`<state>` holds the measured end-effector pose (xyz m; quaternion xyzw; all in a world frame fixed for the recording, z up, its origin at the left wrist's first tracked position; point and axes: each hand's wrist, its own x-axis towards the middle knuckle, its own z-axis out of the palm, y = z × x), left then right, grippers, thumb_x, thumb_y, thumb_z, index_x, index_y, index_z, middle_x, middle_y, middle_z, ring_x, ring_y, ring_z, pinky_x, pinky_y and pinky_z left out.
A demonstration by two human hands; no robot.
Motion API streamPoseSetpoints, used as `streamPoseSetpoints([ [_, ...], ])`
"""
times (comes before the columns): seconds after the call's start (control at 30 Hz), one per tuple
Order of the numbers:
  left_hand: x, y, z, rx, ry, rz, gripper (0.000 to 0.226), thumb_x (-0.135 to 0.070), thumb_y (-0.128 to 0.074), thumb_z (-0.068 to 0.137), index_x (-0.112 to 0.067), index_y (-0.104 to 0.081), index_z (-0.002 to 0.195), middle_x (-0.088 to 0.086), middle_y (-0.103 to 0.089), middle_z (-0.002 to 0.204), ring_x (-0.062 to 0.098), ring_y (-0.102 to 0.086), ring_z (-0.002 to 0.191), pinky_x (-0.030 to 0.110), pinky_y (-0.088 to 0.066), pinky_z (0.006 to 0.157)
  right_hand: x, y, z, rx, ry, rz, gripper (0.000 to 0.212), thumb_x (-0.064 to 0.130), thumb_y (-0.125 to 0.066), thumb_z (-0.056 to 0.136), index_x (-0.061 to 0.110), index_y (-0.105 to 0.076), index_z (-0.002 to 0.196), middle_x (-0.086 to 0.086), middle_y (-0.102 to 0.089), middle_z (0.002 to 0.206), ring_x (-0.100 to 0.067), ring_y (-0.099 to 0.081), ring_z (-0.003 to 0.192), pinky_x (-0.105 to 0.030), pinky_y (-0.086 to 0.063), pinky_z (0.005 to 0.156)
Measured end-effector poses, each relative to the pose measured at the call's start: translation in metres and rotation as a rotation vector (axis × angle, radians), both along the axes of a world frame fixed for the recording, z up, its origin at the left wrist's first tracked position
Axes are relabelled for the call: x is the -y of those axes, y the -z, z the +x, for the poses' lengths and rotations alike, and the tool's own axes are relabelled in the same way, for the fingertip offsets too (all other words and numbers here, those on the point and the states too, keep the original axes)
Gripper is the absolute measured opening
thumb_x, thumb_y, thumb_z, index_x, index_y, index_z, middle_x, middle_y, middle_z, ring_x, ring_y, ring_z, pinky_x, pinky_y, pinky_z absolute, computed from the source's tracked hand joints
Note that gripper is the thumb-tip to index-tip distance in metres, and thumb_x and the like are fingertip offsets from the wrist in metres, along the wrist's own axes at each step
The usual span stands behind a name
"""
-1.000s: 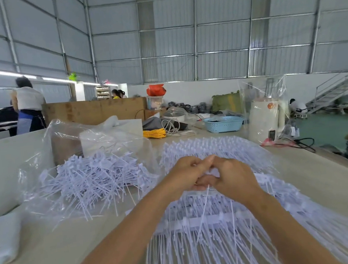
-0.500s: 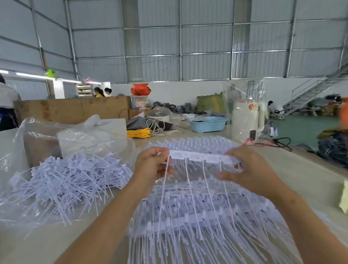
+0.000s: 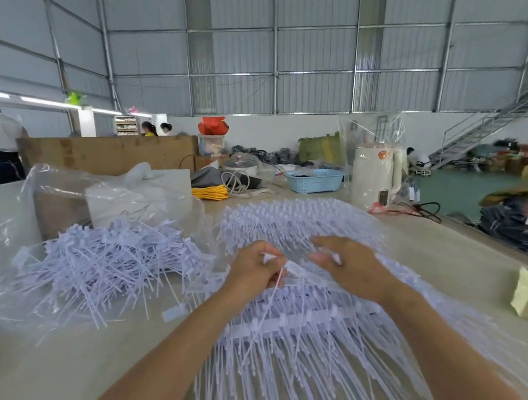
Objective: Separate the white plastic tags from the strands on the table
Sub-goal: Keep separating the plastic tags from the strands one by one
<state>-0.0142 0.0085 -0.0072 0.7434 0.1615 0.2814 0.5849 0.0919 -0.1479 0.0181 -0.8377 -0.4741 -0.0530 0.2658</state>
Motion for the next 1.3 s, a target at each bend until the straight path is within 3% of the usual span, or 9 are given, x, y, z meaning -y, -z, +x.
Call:
streamPoseSetpoints([
  [0.07, 0.002, -0.001, 0.002, 0.068, 0.019, 0.053, 0.009, -0.004, -0.061, 0.090, -0.012, -0.058, 0.085, 0.008, -0.064, 0.064, 0.008, -0.063, 0.049, 0.018, -0.051, 0.049, -0.013, 0.011, -0.008, -0.057, -0.095, -0.034, 0.025, 0.033, -0.047, 0.097, 0.016, -0.062, 0.106, -0.002, -0.065, 0.102, -0.023, -0.056, 0.099, -0.035, -0.042, 0.091],
  [0.17, 0.002, 0.000, 0.000, 0.115, 0.028, -0.035, 0.006, -0.007, -0.064, 0.089, -0.012, -0.061, 0.086, 0.003, -0.065, 0.059, 0.009, -0.063, 0.050, 0.020, -0.051, 0.051, -0.019, 0.023, -0.013, -0.103, -0.154, 0.019, 0.021, 0.023, -0.049, 0.097, 0.012, -0.052, 0.080, 0.004, -0.042, 0.062, -0.014, -0.041, 0.060, -0.023, -0.034, 0.059],
  [0.3, 0.005, -0.001, -0.001, 0.055, 0.091, -0.350, 0.018, -0.023, -0.065, 0.089, -0.008, -0.064, 0.078, 0.002, -0.061, 0.053, 0.011, -0.056, 0.044, 0.021, -0.048, 0.047, -0.020, 0.023, -0.010, -0.107, -0.217, 0.201, 0.016, 0.014, -0.058, 0.092, -0.001, -0.062, 0.091, -0.012, -0.055, 0.077, -0.022, -0.050, 0.070, -0.025, -0.035, 0.063],
  [0.4, 0.009, -0.003, -0.002, 0.020, 0.083, -0.239, 0.024, -0.030, -0.060, 0.092, -0.011, -0.061, 0.076, -0.001, -0.059, 0.050, 0.011, -0.052, 0.041, 0.019, -0.042, 0.042, -0.020, 0.024, -0.010, -0.151, -0.264, 0.208, 0.009, 0.015, -0.056, 0.093, 0.010, -0.064, 0.094, -0.009, -0.061, 0.088, -0.020, -0.054, 0.081, -0.031, -0.039, 0.075],
  [0.57, 0.019, -0.004, -0.003, -0.029, -0.016, 0.064, 0.027, -0.022, -0.059, 0.093, -0.009, -0.056, 0.070, -0.004, -0.053, 0.040, 0.008, -0.045, 0.033, 0.016, -0.036, 0.039, -0.021, 0.027, -0.011, -0.212, -0.266, 0.202, 0.025, 0.023, -0.057, 0.093, 0.029, -0.055, 0.069, 0.005, -0.050, 0.065, -0.012, -0.044, 0.062, -0.028, -0.034, 0.063],
  [0.73, 0.022, -0.006, -0.007, -0.205, -0.045, 0.028, 0.026, -0.016, -0.057, 0.094, -0.006, -0.054, 0.070, -0.004, -0.047, 0.037, 0.008, -0.037, 0.029, 0.015, -0.028, 0.034, -0.024, 0.030, -0.020, 0.344, -0.068, 0.033, 0.014, 0.040, -0.051, 0.093, 0.034, -0.064, 0.096, 0.010, -0.065, 0.096, -0.015, -0.062, 0.087, -0.026, -0.035, 0.067],
  [0.83, 0.008, -0.022, -0.019, -0.283, 0.082, -0.279, 0.026, -0.015, -0.057, 0.092, -0.009, -0.054, 0.067, -0.006, -0.038, 0.037, 0.006, -0.030, 0.027, 0.013, -0.023, 0.030, -0.019, 0.026, -0.010, 0.596, 0.032, 0.051, 0.026, 0.044, -0.041, 0.097, 0.029, -0.062, 0.102, 0.006, -0.064, 0.100, -0.018, -0.063, 0.075, -0.022, -0.033, 0.062],
  [1.03, -0.032, -0.030, -0.027, 0.187, 0.110, -0.893, 0.032, -0.030, -0.042, 0.100, -0.014, -0.045, 0.072, -0.006, -0.036, 0.037, 0.004, -0.032, 0.026, 0.011, -0.024, 0.027, 0.005, 0.015, 0.016, 0.306, 0.199, 0.231, 0.036, 0.049, -0.044, 0.093, 0.016, -0.058, 0.096, -0.008, -0.065, 0.084, -0.030, -0.061, 0.082, -0.030, -0.034, 0.058],
  [1.3, 0.002, -0.015, -0.010, 0.051, 0.059, -0.561, 0.018, -0.018, -0.044, 0.100, -0.012, -0.054, 0.086, 0.006, -0.068, 0.069, 0.008, -0.053, 0.040, 0.012, -0.036, 0.034, -0.012, 0.023, -0.002, 0.226, 0.023, 0.217, 0.040, 0.050, -0.046, 0.092, 0.013, -0.059, 0.098, -0.011, -0.063, 0.079, -0.031, -0.059, 0.077, -0.033, -0.040, 0.060],
])
